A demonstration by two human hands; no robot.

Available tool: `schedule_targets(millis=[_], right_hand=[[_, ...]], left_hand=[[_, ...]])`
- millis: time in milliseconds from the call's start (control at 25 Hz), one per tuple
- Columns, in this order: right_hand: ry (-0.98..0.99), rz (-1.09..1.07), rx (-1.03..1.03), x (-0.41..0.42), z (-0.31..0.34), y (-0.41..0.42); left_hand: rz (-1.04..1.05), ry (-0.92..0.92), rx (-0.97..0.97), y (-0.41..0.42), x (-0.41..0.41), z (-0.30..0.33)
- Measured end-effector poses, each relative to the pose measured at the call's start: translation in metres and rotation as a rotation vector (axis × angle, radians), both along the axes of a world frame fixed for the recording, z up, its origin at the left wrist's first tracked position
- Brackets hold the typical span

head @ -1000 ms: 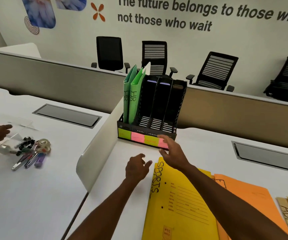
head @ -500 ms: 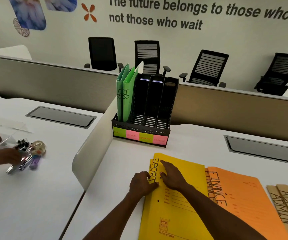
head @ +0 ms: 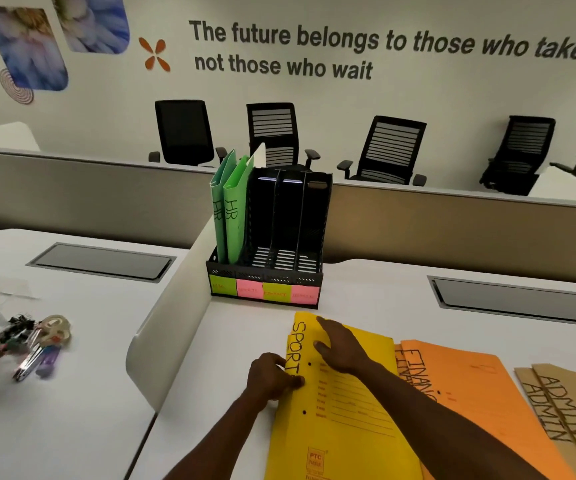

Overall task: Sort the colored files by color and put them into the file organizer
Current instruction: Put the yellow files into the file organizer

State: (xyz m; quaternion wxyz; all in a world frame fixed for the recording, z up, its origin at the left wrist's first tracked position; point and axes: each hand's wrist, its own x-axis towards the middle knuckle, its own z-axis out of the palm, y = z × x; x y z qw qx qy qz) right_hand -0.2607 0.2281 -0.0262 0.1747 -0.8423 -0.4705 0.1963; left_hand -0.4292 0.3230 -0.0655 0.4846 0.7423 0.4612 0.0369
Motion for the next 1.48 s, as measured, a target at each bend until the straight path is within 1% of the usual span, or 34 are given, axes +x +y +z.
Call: schedule_targets(millis=[160,280,400,640,800,1000,1200,1360,1480], right_hand=[[-0.007,-0.024,0.041,0.016,0.026,0.010],[-0.031,-0.088,-0.035,0.024,0.038,0.018],[-0.023,-0.144,-0.088,0.031,0.048,0.024],[-0.021,-0.253,0.133,0.041,0.077,0.034],[0.016,-0.273,0.221,0.043,0.089,0.038],[0.075,-0.301,0.228,0.040,0.086,0.036],[0.140,-0.246,0.178,0.028,0.072,0.037],[0.168,-0.193,0.146,0.018,0.050,0.026],[0.111,-0.166,-0.021,0.015,0.024,0.010]], left_hand=[[0.040,-0.180,-0.024,0.001,0.001,0.013],[0.055,-0.341,-0.080,-0.004,0.005,0.025],[0.037,-0.437,-0.023,-0.007,0.009,0.042],[0.002,-0.529,0.045,-0.006,0.014,0.074],[-0.030,-0.572,0.062,-0.012,0.016,0.085],[-0.069,-0.541,0.039,-0.026,0.014,0.078],[-0.073,-0.427,0.052,-0.041,0.013,0.060],[-0.025,-0.222,0.117,-0.048,0.005,0.033],[-0.075,-0.050,0.165,-0.053,-0.006,0.011]])
